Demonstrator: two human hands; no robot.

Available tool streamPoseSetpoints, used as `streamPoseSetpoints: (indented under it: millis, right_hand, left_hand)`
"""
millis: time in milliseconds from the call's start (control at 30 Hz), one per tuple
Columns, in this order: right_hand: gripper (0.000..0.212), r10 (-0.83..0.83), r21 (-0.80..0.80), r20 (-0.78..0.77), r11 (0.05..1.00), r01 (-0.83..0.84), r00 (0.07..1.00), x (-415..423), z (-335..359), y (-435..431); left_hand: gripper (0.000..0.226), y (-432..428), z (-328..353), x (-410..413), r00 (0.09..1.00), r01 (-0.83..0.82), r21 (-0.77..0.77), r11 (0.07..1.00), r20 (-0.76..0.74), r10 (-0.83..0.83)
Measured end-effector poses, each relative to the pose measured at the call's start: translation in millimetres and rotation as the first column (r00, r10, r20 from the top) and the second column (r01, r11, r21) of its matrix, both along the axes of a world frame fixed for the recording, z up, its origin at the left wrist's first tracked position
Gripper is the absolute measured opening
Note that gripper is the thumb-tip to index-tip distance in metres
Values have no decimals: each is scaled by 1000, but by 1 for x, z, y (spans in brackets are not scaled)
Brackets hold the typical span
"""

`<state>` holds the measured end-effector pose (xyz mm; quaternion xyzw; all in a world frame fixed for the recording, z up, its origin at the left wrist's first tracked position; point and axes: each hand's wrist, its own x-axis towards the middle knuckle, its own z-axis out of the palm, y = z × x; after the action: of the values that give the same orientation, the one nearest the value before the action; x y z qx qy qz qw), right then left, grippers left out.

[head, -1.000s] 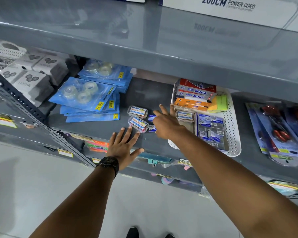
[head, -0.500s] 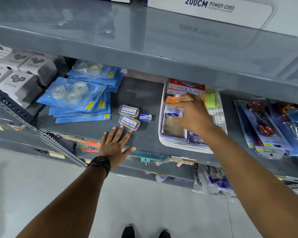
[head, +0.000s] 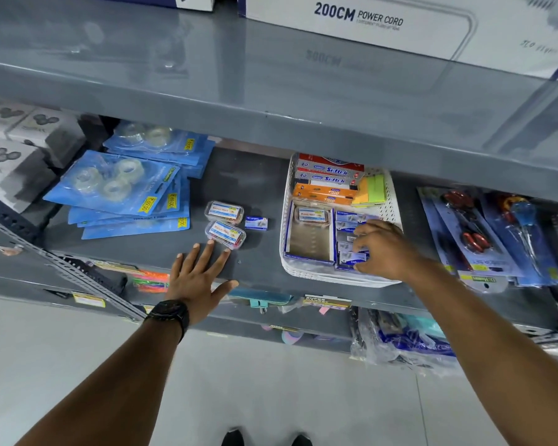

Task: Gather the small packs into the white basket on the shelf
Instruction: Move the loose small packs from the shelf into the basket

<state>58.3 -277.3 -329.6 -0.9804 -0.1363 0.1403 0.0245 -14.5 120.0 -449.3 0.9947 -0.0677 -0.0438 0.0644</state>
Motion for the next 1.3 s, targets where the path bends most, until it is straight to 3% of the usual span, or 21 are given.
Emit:
streamPoseSetpoints:
  millis: [133, 333, 500, 600, 667, 833, 1033, 1133, 1300]
  right_hand:
    - [50, 25, 43, 13, 999, -25, 1000, -1, 2, 6]
    - [42, -63, 390, 88, 921, 24, 994, 4, 9, 33]
    - [41, 25, 454, 146, 886, -90, 989, 27, 8, 101]
    - [43, 127, 384, 183, 903, -190, 975, 44, 0, 147]
    - [47, 195, 242, 177, 941, -235, 965, 56, -8, 174]
    - [48, 222, -147, -10, 964, -221, 975, 73, -18, 213]
    - [41, 235, -163, 25, 960, -228, 972, 77, -13, 218]
    - [41, 214, -56, 143, 977, -208, 966, 75, -4, 205]
    - [34, 100, 273, 366, 939, -210, 925, 65, 30, 161]
  left_hand:
    - [75, 0, -2, 0, 1000, 7, -4, 1000, 8, -7]
    - [77, -1, 1, -1, 1000, 5, 3, 1000, -6, -5]
    - [79, -2, 4, -1, 1000, -1, -12, 1000, -14, 1]
    - [80, -2, 3, -1, 1000, -1, -13, 1000, -20, 1]
    - [80, -1, 3, 0, 1000, -7, -11, 1000, -19, 7]
    - [77, -1, 3, -1, 1000, -12, -32, 999, -25, 11]
    - [76, -1, 2, -1, 1000, -12, -24, 1000, -20, 11]
    - [75, -1, 2, -1, 1000, -12, -33, 999, -12, 12]
    - [77, -3, 3, -1, 1000, 4, -30, 1000, -18, -4]
